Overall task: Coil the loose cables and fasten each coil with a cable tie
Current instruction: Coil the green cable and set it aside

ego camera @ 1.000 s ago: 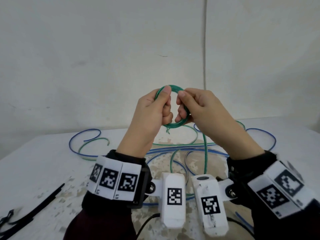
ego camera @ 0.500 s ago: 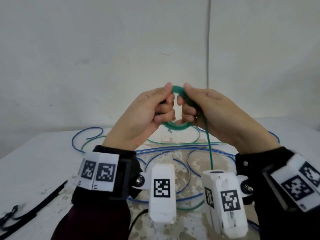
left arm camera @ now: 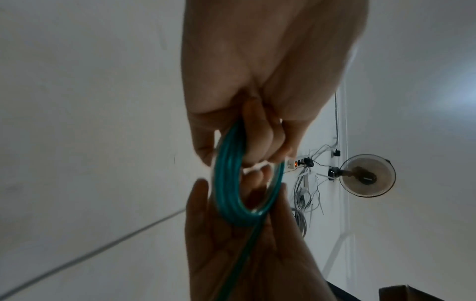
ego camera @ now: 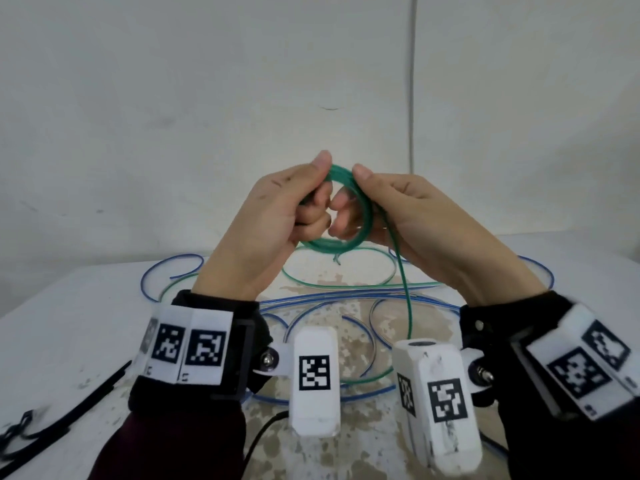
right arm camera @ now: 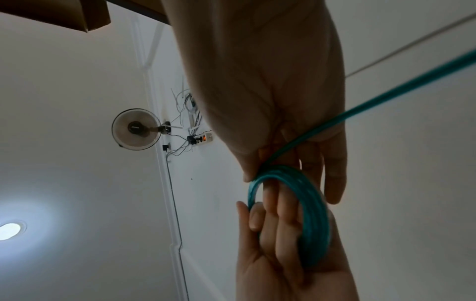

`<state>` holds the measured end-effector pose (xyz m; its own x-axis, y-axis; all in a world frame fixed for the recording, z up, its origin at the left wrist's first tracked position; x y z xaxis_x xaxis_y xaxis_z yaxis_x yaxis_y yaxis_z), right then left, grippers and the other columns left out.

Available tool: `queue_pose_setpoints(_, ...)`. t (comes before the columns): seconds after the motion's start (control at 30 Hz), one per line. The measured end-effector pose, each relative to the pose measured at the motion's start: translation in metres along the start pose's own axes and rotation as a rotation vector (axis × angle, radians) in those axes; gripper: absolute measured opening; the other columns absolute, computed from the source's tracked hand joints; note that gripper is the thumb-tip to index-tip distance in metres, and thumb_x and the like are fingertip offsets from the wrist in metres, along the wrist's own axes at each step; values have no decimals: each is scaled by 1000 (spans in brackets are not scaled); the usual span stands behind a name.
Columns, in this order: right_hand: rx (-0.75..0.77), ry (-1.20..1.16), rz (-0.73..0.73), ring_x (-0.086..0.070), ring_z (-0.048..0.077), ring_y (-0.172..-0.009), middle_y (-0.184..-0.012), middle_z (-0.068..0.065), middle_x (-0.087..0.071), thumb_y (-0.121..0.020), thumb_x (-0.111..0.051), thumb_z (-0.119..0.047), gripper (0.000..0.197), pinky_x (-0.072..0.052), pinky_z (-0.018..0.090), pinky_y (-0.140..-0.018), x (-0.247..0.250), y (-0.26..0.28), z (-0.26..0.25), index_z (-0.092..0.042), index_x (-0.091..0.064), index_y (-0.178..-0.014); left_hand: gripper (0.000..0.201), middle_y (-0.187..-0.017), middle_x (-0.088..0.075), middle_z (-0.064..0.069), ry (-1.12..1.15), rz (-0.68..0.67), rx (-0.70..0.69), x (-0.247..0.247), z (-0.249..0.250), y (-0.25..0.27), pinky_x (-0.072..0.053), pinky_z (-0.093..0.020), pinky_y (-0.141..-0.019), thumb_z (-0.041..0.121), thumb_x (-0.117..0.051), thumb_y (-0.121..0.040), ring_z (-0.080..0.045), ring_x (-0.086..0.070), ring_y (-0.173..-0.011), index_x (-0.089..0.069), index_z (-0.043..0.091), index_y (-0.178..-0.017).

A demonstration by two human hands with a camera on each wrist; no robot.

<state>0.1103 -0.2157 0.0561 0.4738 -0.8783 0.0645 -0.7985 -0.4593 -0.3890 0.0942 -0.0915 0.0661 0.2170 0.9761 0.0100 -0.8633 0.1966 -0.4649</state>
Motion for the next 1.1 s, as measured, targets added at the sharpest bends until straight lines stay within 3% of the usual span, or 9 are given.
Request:
queue_pose_setpoints(0.1,-16,-81,-3,-64,15,-74,-69,5,-66,-103,-33,-30,40,-55,31,-87,-1,-1,1,-9,-61,-83,42,-47,-19,8,89,74,-17,-1,-3,-4,-14,-26,-50,35,-36,-100,-8,-15,-41,-37,15,-62)
queue_pose_setpoints(0.23,-37,-131,-12,-44,12,-54,-47,-6,-29,-103,-31,-31,38,-45,20,-66,-1,0,0,-12,-49,-76,44,-40,-23,4,251,-60,115,-8,-11,-5,-32,-21,-44,28,-34,-94,-11,-24,-34,-42,15,-52)
queue_pose_setpoints(0.33,-58,31,-47,-38,12,-49,-46,-8,-25,-102,-35,-31,37,-40,22,-64,-2,1,1,-13,-49,-73,36,-42,-24,6,45,-171,209,-3,-13,1,-48,-25,-67,34,-41,-86,-13,-30,-37,-43,17,-55)
queue_pose_setpoints(0.4,-65,77,-30,-40,13,-51,-46,-7,-28,-102,-35,-33,38,-43,23,-66,-3,1,1,-13,-51,-75,35,-45,-24,9,-48,-161,156,2,-11,2,-35,-40,-74,34,-40,-92,-10,-27,-39,-40,14,-63)
queue_pose_setpoints(0.47,-53,70,24,-46,13,-55,-47,-4,-38,-103,-32,-35,39,-46,25,-67,-2,0,0,-13,-54,-78,36,-48,-25,11,-34,-116,79,1,-8,0,-18,-40,-71,32,-36,-97,-8,-22,-41,-37,12,-67)
queue_pose_setpoints(0.57,-29,13,49,-56,14,-64,-57,2,-55,-104,-29,-33,40,-51,25,-70,3,1,-4,-13,-56,-83,41,-51,-20,6,79,-36,28,-2,-7,-3,-16,-26,-57,31,-31,-102,-8,-22,-41,-37,13,-65)
queue_pose_setpoints(0.7,-28,44,71,-48,15,-60,-49,-5,-37,-104,-29,-34,39,-43,22,-68,10,1,-4,-14,-51,-80,41,-45,-24,5,211,-86,106,-12,-15,-6,-20,-28,-55,27,-30,-99,-12,-30,-39,-41,13,-62)
queue_pose_setpoints(0.93,-2,408,107,-41,13,-46,-39,-10,-36,-103,-34,-31,39,-35,34,-64,9,-2,2,-13,-46,-71,33,-56,-37,-4,-129,-125,135,-6,-27,-6,-47,-23,-57,24,-42,-99,-19,-52,-46,-51,3,-74)
queue_pose_setpoints(1.1,-45,318,149,-42,16,-52,-48,-6,-39,-103,-33,-30,37,-45,31,-63,14,-4,7,-11,-47,-74,30,-56,-25,0,-210,-22,-7,-11,-27,-9,-28,-18,-50,18,-40,-101,-12,-30,-47,-44,8,-73)
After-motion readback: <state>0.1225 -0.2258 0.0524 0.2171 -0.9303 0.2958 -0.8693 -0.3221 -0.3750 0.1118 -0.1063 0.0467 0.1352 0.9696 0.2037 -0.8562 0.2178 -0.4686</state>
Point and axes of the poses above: each hand's wrist, its own y-axis away from the middle knuckle, its own x-axis out of the back of the hand, z = x × y, the point moved 5 cm from there along -y, towards the middle knuckle
